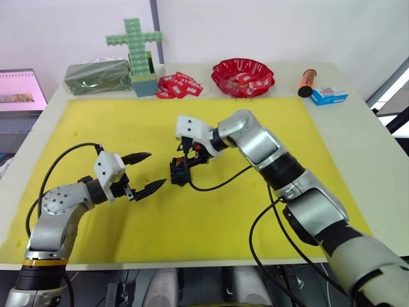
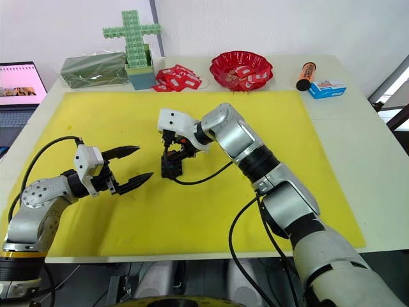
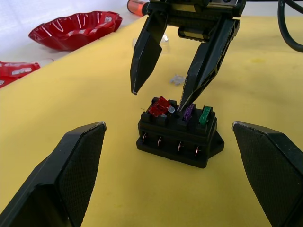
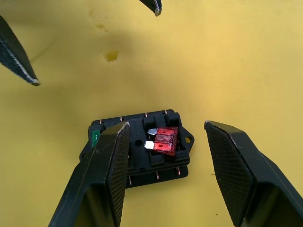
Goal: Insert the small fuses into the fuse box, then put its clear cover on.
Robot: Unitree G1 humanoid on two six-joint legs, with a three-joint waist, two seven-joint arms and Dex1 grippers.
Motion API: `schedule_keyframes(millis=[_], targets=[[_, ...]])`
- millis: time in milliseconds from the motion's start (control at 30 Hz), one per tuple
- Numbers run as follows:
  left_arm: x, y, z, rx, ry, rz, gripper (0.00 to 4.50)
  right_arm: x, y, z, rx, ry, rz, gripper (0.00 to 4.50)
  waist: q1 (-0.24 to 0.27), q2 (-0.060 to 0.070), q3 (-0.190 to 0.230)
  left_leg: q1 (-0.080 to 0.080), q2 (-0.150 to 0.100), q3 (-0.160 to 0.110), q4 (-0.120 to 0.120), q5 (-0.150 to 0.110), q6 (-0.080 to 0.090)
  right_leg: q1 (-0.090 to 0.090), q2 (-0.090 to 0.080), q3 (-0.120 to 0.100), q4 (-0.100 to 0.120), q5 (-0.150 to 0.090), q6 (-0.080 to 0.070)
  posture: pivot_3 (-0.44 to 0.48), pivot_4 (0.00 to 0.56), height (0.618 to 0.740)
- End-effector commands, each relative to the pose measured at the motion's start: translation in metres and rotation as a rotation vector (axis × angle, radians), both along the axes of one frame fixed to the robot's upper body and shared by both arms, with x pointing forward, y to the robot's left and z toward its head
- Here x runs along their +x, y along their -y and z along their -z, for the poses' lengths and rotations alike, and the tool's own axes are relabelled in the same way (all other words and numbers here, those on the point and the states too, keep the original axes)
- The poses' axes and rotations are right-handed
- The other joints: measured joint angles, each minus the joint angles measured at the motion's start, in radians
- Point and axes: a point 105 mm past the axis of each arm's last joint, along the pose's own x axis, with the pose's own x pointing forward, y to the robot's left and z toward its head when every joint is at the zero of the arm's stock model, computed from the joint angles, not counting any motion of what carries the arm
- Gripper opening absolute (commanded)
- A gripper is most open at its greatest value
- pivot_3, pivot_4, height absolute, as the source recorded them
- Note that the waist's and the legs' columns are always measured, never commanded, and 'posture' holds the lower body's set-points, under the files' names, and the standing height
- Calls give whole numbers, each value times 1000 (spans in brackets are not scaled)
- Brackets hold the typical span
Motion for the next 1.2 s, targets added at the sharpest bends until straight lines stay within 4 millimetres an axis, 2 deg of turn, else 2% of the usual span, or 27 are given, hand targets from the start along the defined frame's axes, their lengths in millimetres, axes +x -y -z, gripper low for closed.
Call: schedule_keyframes(millis=[33, 67, 167, 833, 1200], targets=[[-3, 0, -11, 22, 54, 9, 4500, 0, -5, -8, 7, 41, -23, 2299, -1, 0, 0, 0, 0, 0, 0, 0, 0, 0, 0, 0, 0, 0, 0, 0, 150, 740], [-3, 0, -11, 21, 53, 9, 4500, 0, -5, -8, 5, 41, -25, 2108, -1, 0, 0, 0, 0, 0, 0, 0, 0, 0, 0, 0, 0, 0, 0, 0, 150, 740], [-3, 0, -11, 22, 53, 8, 4500, 0, -5, -6, -5, 45, -29, 1135, -1, 0, 0, 0, 0, 0, 0, 0, 0, 0, 0, 0, 0, 0, 0, 0, 150, 740], [-3, 0, -11, 21, 53, 7, 4500, -4, -5, 0, -27, -16, -10, 1135, 0, 0, 0, 0, 0, 0, 0, 0, 0, 0, 0, 0, 0, 0, 0, 0, 150, 740], [-3, 0, -11, 27, 56, 5, 4500, -3, -4, 6, -66, 25, -31, 1135, 0, 0, 0, 0, 0, 0, 0, 0, 0, 0, 0, 0, 0, 0, 0, 0, 150, 740]])
